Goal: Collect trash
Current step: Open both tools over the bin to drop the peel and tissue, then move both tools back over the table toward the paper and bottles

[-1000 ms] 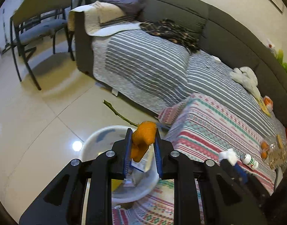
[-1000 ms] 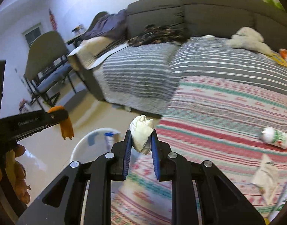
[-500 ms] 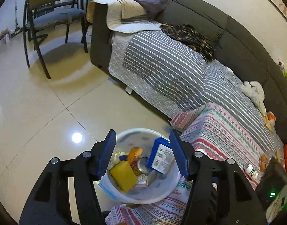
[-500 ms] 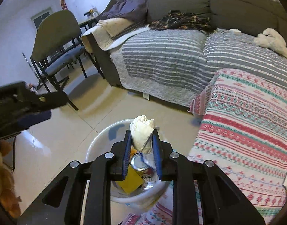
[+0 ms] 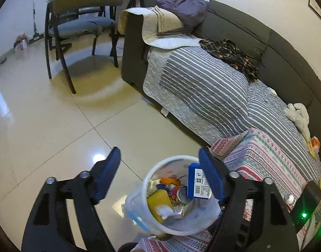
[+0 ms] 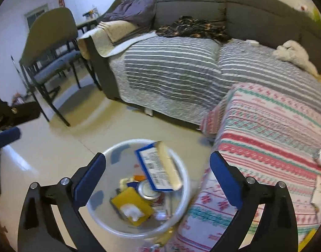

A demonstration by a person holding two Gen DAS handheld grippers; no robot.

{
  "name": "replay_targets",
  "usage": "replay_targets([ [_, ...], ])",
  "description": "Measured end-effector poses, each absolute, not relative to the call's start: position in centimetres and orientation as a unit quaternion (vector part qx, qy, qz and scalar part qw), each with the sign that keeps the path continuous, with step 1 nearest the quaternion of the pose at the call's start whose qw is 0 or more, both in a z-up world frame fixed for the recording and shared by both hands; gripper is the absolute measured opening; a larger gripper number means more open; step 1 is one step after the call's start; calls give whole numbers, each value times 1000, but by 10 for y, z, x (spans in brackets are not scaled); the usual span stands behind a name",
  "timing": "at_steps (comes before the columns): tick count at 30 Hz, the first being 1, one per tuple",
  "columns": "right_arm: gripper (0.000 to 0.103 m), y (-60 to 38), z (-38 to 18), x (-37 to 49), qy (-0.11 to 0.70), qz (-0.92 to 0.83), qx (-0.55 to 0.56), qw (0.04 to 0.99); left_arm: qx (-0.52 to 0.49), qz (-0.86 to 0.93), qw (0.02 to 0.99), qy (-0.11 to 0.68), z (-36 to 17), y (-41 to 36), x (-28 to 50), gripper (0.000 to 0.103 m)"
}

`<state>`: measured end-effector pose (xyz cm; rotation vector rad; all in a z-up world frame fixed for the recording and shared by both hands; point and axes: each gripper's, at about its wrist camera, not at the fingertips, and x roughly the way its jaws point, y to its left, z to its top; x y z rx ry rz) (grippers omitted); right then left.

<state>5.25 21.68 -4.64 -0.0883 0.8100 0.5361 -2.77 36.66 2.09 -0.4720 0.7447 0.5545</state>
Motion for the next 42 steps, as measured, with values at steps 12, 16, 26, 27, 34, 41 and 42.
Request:
replay_targets([
  [12, 96, 160, -20, 61, 363, 189, -51, 911, -176, 273, 880, 347, 26, 321, -22, 92],
  [16, 96, 133, -15, 64, 354, 162, -52, 920, -150, 285, 879, 351, 24, 300, -17, 95],
  [26, 96, 56, 0, 71, 338, 104, -51, 934, -104, 258, 888, 366, 14, 239, 5, 95],
  [27, 96, 51, 0, 71, 339, 101, -53, 934, -102, 252, 889, 367, 13, 232, 8, 95],
  [34, 96, 0, -3, 71, 338, 60, -55, 938, -90, 217, 897, 375, 9, 190, 24, 95],
  [41, 96, -52, -11, 76, 346, 24, -51, 937, -82, 176, 898, 395, -1, 145, 43, 95],
  [42, 96, -61, -13, 77, 348, 18, -49, 936, -82, 170, 897, 400, -3, 138, 46, 95],
])
